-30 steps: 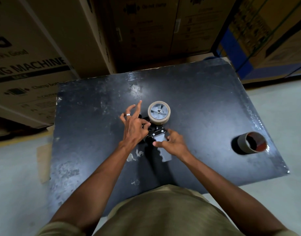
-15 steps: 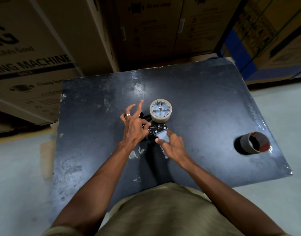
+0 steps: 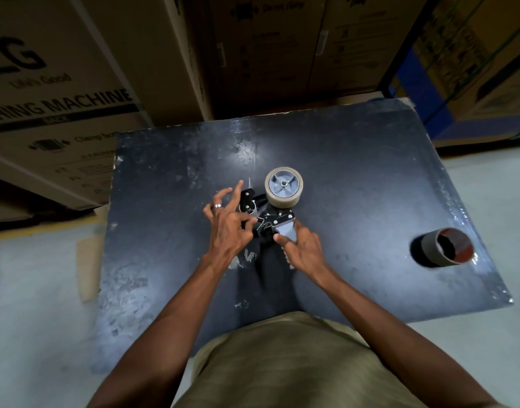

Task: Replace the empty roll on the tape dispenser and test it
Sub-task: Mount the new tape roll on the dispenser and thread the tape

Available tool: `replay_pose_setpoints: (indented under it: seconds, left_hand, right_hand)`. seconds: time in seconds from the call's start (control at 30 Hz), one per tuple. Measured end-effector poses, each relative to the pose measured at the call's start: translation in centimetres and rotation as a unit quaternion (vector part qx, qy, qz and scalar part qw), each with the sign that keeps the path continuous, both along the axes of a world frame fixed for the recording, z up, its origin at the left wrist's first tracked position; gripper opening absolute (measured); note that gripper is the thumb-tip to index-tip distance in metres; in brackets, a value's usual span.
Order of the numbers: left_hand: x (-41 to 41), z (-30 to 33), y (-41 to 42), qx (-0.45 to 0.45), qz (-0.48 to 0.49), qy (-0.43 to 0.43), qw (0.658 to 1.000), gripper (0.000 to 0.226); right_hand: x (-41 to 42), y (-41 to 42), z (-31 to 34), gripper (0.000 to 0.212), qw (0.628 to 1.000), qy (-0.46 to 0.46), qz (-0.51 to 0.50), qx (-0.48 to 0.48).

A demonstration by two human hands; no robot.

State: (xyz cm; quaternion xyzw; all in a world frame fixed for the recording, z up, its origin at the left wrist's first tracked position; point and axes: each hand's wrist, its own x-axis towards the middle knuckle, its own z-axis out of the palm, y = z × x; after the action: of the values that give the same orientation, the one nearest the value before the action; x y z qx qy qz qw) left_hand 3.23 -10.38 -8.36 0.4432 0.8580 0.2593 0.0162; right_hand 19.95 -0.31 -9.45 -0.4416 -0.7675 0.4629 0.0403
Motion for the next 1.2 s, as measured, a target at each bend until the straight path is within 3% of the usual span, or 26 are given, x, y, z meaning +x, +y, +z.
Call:
replay_pose_setpoints:
  seconds: [0.97, 1.03, 1.2]
  left_hand:
    - [-1.8, -1.2, -4.3, -0.03, 0.061, -0.043, 0.997, 0.002]
    - [-1.8, -1.3, -4.2, -0.032, 0.057, -0.035, 0.997, 0.003]
    - [-2.2, -1.5, -4.4, -0.027, 0.073, -0.038, 0.996, 0.004]
  right_hand:
    - [-0.7, 0.2, -0.7, 0.049, 1.0, 0.001, -0.018, -0.018]
    - [-0.9, -0.1, -0.2, 0.055, 1.0, -0.008, -0.018, -0.002]
    - [-1.0, -0.2, 0.9, 0.094, 0.997, -0.06, -0.013, 0.036]
